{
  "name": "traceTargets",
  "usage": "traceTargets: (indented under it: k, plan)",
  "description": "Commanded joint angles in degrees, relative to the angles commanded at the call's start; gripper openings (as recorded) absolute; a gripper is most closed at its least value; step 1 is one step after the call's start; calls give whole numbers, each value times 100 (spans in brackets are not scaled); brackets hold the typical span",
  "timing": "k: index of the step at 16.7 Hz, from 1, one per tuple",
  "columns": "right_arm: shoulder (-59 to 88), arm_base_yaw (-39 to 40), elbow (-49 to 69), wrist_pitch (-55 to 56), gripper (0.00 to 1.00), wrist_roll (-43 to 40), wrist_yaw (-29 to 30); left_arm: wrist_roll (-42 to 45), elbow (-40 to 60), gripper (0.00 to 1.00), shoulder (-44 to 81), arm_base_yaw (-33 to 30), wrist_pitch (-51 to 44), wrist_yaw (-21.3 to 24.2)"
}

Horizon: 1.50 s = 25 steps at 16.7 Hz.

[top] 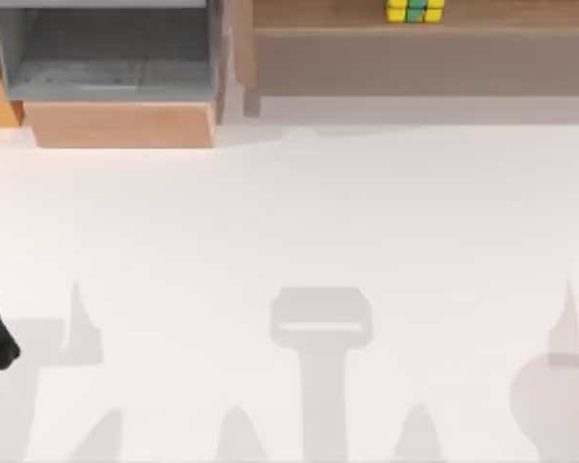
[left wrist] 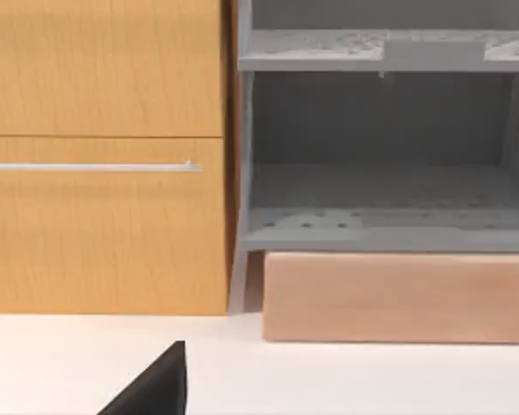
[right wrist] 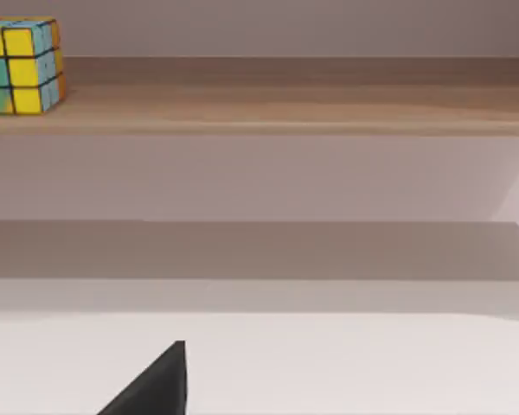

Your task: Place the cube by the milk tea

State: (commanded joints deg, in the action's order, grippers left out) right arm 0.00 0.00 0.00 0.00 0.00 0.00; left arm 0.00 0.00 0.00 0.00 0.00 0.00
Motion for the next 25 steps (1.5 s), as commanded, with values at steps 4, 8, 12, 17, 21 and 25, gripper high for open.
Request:
traceTargets:
  k: [4,8,12,17,21,25]
  plan:
    - [176,56,124,111,100,1,61,0,0,100,0,0,0,0]
    - [1263,364,811,724,100,5,401,0,0,100,0,0,0,0]
    - [3232,849,1889,1688,100,14,933,0,0,100,0,0,0,0]
    - [6358,1572,3483,3112,100,30,1712,0,0,100,0,0,0,0]
    - [8853,2137,4717,4215,100,50,2311,0,0,100,0,0,0,0]
    - [10848,2594,5704,5096,100,71,2786,0,0,100,0,0,0,0]
